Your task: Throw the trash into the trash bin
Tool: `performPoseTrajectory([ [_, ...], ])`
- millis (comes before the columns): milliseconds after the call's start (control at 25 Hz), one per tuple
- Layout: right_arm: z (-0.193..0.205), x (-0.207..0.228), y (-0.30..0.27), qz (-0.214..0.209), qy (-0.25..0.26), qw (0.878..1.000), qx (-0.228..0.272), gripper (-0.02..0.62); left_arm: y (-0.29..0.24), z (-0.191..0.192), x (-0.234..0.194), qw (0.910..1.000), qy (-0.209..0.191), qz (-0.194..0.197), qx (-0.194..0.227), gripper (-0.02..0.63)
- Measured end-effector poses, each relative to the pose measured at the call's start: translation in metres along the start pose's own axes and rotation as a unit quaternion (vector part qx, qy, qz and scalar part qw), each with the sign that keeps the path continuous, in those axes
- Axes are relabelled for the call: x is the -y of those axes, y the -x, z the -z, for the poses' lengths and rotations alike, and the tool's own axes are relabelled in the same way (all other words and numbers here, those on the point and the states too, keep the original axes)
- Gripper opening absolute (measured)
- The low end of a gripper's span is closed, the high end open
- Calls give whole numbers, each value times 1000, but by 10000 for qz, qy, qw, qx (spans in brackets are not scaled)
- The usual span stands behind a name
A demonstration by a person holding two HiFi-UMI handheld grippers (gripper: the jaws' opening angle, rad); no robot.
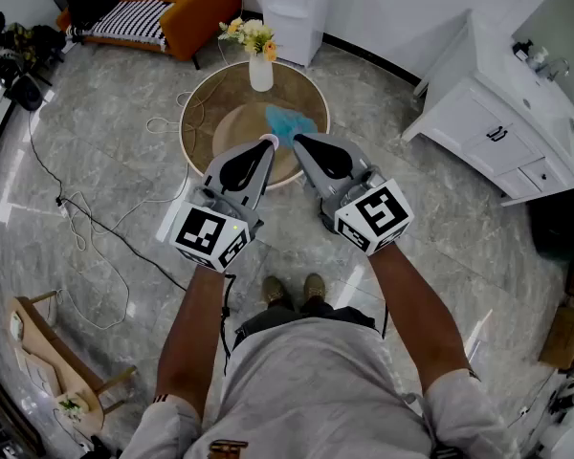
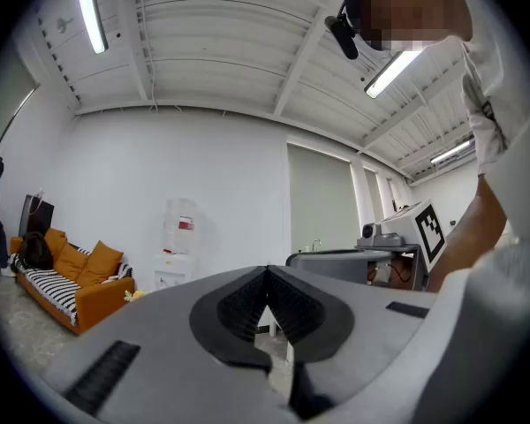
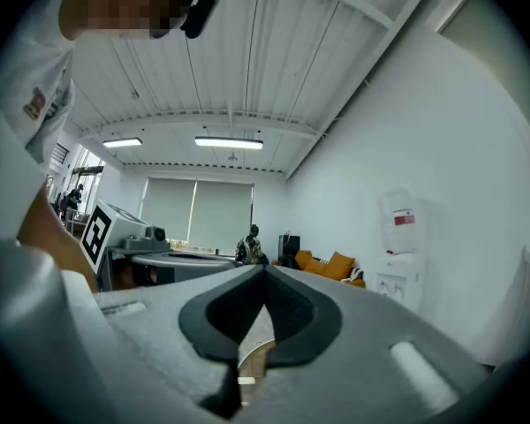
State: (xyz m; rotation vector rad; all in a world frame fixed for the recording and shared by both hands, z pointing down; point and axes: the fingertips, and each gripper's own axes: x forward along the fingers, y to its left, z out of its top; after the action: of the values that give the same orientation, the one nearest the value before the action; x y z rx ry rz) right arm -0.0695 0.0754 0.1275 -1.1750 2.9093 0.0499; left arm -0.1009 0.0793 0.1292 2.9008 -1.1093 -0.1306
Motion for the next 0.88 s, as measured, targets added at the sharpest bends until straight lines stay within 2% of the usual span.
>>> performPoseTrajectory([
  [440, -1, -11, -13, -99, 8, 9999, 119, 2, 5, 2, -14, 10000, 45, -12, 61, 0],
  [880, 34, -14, -33, 144, 75, 9996, -252, 2, 24, 30, -46, 10000, 37, -32, -27, 0],
])
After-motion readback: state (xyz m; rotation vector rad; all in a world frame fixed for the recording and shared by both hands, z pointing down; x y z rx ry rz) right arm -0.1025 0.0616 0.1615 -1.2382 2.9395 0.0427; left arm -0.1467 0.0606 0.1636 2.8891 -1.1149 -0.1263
